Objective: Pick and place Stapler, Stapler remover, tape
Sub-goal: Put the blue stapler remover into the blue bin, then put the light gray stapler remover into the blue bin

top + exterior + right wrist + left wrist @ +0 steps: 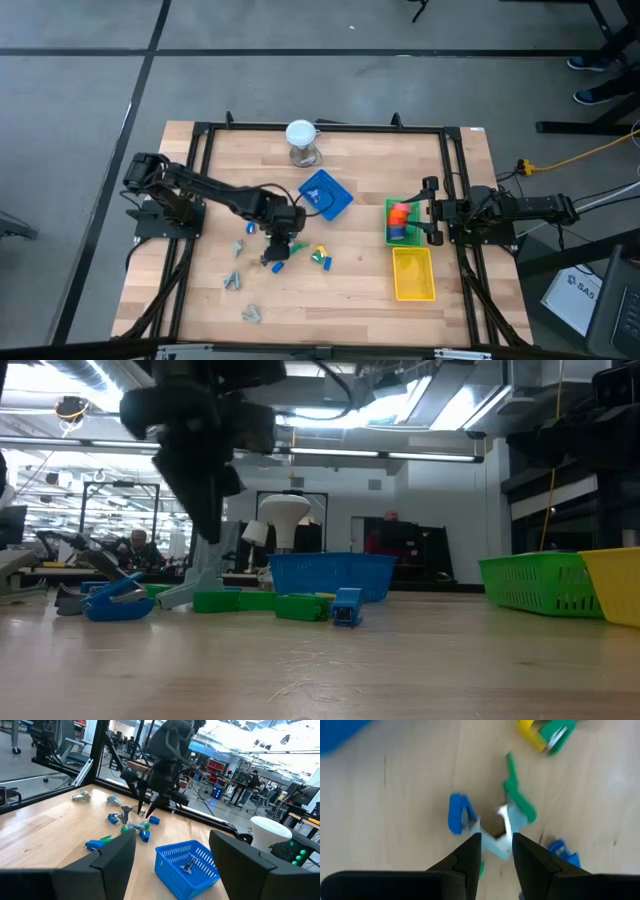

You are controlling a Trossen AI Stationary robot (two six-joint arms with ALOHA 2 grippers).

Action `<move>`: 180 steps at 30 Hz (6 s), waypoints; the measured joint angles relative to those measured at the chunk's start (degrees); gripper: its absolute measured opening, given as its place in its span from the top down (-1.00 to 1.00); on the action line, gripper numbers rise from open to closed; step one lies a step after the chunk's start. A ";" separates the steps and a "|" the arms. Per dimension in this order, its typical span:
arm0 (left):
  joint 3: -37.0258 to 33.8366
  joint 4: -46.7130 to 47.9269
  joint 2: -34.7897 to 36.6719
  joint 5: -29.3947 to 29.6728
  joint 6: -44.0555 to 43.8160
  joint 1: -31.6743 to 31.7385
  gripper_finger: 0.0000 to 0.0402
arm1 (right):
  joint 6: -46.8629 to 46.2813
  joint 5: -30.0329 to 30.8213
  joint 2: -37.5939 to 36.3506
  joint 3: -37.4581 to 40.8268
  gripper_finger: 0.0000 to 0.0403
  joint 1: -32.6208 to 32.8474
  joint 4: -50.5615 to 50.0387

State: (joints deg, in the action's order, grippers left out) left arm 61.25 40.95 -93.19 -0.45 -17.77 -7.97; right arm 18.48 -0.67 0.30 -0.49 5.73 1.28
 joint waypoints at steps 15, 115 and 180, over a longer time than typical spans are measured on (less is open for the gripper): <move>-1.83 0.35 -0.09 7.83 -15.53 -2.14 0.46 | 0.00 0.00 0.01 0.00 -0.29 0.00 0.00; 6.06 -25.21 -1.22 17.37 13.00 7.78 0.99 | 0.00 0.00 0.01 0.00 -0.29 -0.01 0.00; 9.65 -19.98 -1.26 25.38 18.83 1.15 0.67 | 0.00 0.00 0.00 0.00 -0.29 0.00 0.01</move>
State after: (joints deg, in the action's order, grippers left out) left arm 70.91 20.97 -94.45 24.93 1.07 -6.83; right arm 18.48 -0.67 0.30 -0.49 5.73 1.29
